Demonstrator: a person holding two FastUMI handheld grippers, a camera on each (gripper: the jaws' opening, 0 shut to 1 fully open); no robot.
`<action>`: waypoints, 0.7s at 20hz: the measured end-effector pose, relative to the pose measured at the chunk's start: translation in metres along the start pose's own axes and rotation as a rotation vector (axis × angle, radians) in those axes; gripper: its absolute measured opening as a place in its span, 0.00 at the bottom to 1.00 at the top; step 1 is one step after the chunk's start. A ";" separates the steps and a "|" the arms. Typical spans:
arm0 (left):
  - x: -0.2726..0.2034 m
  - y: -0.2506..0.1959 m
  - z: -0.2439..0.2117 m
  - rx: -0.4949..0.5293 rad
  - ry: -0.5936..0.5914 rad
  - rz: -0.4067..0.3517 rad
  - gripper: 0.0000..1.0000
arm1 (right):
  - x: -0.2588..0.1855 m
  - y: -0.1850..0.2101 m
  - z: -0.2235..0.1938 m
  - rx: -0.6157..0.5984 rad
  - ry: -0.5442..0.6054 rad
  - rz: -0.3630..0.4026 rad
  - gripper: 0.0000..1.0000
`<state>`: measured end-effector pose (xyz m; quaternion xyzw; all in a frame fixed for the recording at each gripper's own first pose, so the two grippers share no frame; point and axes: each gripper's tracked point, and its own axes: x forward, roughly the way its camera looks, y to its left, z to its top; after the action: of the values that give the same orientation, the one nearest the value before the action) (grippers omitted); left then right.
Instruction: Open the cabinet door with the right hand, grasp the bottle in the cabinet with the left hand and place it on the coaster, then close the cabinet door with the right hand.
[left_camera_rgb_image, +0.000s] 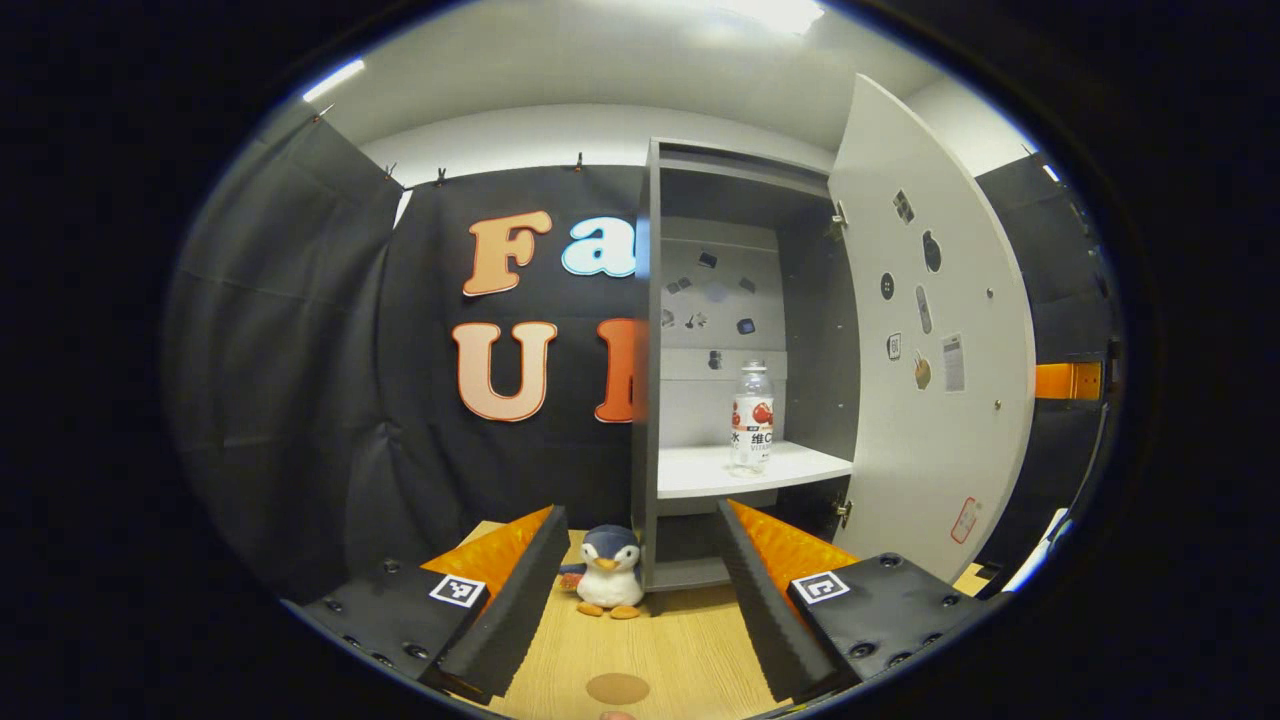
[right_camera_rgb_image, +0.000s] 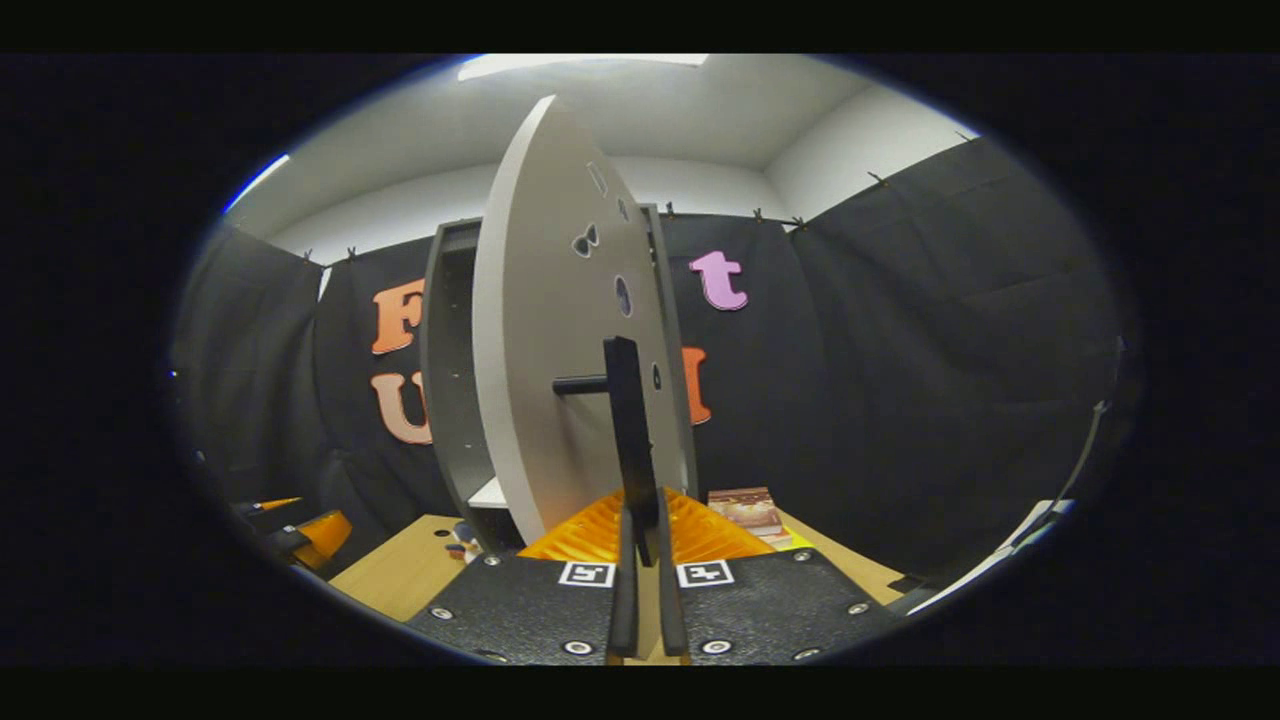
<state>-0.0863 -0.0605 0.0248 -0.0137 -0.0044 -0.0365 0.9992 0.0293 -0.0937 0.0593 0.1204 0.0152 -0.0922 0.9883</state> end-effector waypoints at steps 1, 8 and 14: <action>0.002 -0.004 0.000 -0.006 0.001 -0.008 0.96 | -0.001 -0.006 0.001 0.008 -0.002 -0.003 0.04; 0.003 -0.033 -0.005 -0.023 0.017 -0.046 0.96 | 0.004 -0.045 0.006 -0.015 -0.036 -0.038 0.06; 0.005 -0.061 -0.008 -0.031 0.023 -0.079 0.96 | 0.003 -0.056 0.011 -0.058 -0.055 -0.038 0.00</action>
<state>-0.0856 -0.1219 0.0183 -0.0284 0.0073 -0.0762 0.9967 0.0217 -0.1503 0.0565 0.0889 -0.0068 -0.1139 0.9895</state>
